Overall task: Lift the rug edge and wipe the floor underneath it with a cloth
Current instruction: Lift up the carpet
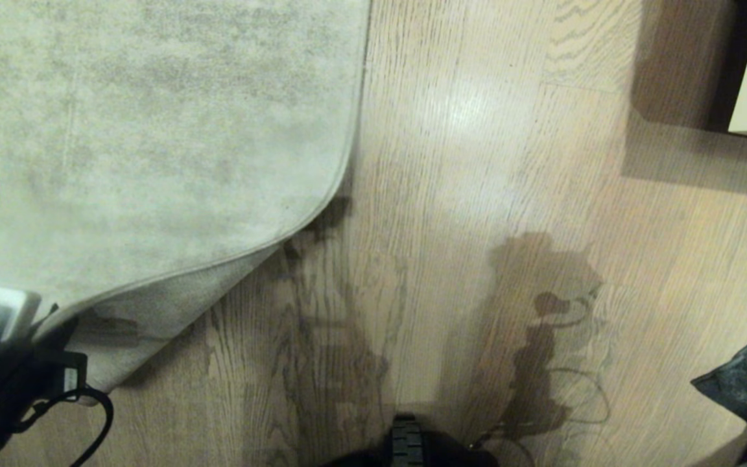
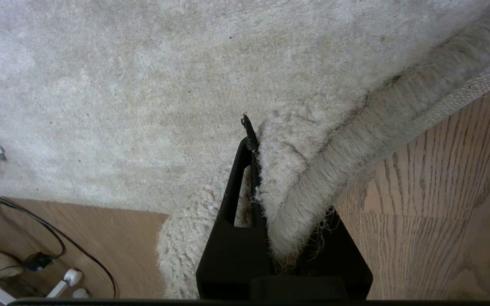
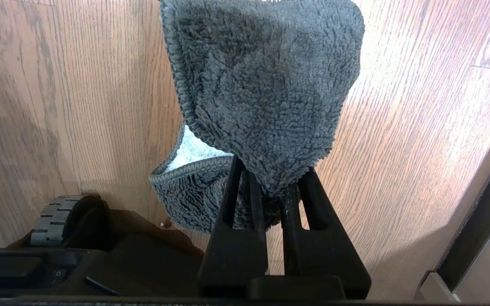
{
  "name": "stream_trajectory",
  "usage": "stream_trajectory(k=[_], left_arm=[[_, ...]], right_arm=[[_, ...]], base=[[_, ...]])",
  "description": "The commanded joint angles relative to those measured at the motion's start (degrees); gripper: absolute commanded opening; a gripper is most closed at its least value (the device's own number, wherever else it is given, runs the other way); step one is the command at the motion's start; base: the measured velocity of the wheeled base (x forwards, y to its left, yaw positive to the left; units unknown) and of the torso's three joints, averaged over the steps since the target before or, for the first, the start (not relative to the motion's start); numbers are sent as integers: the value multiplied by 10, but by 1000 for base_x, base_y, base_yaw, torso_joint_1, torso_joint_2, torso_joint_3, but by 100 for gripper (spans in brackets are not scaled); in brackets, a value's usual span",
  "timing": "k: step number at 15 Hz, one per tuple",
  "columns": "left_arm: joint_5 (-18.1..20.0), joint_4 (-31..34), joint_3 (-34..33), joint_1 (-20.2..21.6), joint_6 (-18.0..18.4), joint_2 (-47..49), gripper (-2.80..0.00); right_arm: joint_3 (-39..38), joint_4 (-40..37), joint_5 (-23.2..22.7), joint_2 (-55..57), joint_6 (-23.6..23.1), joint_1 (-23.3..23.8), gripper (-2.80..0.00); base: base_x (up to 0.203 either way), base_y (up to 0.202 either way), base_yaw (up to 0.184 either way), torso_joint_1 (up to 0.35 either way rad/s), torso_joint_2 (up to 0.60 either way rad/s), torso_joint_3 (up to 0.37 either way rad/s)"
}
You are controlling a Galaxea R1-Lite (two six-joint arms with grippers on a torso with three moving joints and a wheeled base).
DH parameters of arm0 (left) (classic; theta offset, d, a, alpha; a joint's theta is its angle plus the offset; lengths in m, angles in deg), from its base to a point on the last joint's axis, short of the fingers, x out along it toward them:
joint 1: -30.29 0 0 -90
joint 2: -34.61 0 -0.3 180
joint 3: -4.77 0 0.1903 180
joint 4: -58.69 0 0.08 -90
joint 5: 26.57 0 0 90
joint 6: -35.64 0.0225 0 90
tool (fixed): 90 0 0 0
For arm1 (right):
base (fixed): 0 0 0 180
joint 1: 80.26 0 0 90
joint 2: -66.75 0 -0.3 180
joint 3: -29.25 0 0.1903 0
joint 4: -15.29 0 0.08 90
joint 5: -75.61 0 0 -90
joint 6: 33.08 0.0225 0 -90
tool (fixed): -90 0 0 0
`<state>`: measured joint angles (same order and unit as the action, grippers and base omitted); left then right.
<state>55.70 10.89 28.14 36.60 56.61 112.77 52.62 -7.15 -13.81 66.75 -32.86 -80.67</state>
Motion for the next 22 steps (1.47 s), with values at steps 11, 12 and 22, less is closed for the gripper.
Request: stream_trajectory(k=[11,12,22], left_arm=[[2,-4,7,20,-19,7,-280],[2,-4,8,20,-20,8,-280],[2,-6,6,21,-32,10,-280]], right_arm=[[0,0,0,0,0,0,-280],[0,0,0,1,0,0,-280],[0,0,0,0,0,0,-280]], base=[[0,0,0,0,0,0],[0,0,0,0,0,0],[0,0,0,0,0,0]])
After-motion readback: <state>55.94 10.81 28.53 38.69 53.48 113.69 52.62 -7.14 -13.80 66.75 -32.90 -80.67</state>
